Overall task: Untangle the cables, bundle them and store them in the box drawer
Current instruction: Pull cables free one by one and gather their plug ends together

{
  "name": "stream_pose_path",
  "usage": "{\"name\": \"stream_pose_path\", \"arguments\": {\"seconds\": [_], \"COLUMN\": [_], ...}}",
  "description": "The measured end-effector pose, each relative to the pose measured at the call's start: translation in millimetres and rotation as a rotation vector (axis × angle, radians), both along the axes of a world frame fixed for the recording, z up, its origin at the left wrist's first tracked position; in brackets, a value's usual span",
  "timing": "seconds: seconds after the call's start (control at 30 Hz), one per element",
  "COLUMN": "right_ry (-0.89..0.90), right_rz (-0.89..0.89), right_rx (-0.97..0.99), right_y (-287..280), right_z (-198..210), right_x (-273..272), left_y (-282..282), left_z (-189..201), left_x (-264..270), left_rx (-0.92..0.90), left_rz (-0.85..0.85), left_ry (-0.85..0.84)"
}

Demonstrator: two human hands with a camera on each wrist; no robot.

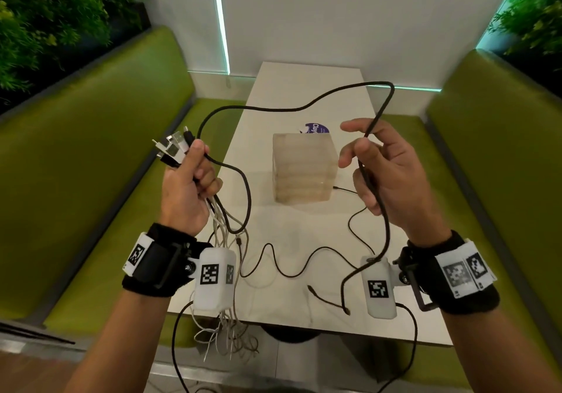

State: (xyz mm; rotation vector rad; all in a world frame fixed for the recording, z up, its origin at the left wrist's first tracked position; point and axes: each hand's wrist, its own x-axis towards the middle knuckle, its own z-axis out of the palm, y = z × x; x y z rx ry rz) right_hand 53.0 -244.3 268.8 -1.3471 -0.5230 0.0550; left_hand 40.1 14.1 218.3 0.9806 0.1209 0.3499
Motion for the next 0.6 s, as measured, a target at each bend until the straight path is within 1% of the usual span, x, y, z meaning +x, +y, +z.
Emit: {"name": "stream_pose_path", "arguments": {"seconds": [0.07,0.3,0.47,0.6], "right_ry": [-0.004,0.009,0.032,0.106], "right_rz": [0.019,0.126,0.109,0.115], "right_rx": [0.011,0.139,0.181,0.189], "right_y": [1.5,8.9,13.3,17.3], "right_z": [3.6,17.7,24.6,15.7], "right_x": [-4.6,-17.0,-24.1,-28.0], "left_y": [-1.9,-7.9,-11.2,-12.6], "left_z": [-0.2,-3.1,-3.7,-3.9], "left_x": [-0.1,2.3,2.6,1.9], "left_rx": [0.000,0.006,0.011,0.014], "left_rz": [-0.002,-0.025,-0.031,-0.032], "left_ry": [0.004,0.002,0.009,0.009]}}
